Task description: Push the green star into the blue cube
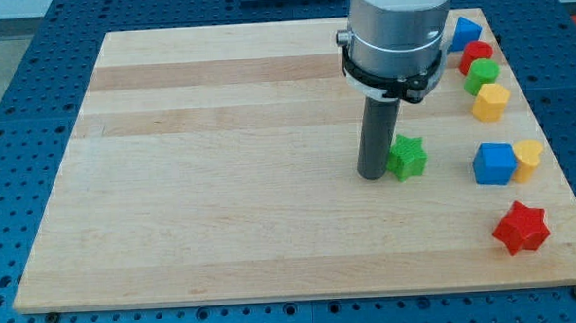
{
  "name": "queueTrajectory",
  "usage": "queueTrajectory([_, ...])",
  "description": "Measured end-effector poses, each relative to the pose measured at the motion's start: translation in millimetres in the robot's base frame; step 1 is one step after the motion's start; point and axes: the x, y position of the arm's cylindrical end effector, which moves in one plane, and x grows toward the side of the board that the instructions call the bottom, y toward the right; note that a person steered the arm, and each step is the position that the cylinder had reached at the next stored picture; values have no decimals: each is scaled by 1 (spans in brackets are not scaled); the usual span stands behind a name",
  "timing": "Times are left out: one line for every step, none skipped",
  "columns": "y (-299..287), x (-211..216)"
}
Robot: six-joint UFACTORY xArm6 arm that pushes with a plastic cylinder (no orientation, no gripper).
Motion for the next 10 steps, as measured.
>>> queueTrajectory([2,0])
queueTrajectory([10,-3])
queueTrajectory([25,-5])
queueTrajectory([32,-12])
queueTrajectory([32,-28])
queueTrajectory([36,-40])
queueTrajectory([39,-50])
queueTrajectory([45,-52])
queueTrajectory([44,-51])
queueTrajectory([44,-44])
